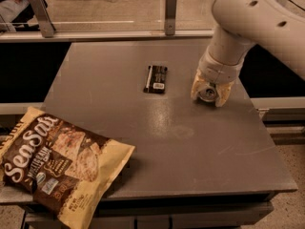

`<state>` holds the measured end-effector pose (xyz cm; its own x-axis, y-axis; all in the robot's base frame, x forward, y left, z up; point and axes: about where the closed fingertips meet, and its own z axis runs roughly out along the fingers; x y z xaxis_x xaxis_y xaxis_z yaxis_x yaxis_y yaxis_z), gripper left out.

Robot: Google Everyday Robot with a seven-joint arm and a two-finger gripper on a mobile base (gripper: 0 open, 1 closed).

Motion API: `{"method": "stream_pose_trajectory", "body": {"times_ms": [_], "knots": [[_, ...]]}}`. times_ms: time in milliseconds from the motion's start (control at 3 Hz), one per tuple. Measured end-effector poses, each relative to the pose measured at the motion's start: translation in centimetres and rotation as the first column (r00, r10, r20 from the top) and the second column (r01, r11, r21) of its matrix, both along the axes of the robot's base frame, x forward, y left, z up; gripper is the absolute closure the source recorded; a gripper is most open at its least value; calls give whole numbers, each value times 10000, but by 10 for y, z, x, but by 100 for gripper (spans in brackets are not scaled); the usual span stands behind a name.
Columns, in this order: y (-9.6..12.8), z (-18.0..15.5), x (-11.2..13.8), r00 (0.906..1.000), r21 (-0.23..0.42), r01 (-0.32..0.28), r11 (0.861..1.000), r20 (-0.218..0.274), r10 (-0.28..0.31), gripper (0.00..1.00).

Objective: Move green can near brown chip bag

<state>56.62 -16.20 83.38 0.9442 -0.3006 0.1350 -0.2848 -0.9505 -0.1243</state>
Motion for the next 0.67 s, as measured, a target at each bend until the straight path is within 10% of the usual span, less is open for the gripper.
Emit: {"method": "stream_pose_trajectory", "body": {"times_ms": [667], "knots": [[22, 62, -29, 9922, 3554, 595, 9328, 812, -942, 100]]}}
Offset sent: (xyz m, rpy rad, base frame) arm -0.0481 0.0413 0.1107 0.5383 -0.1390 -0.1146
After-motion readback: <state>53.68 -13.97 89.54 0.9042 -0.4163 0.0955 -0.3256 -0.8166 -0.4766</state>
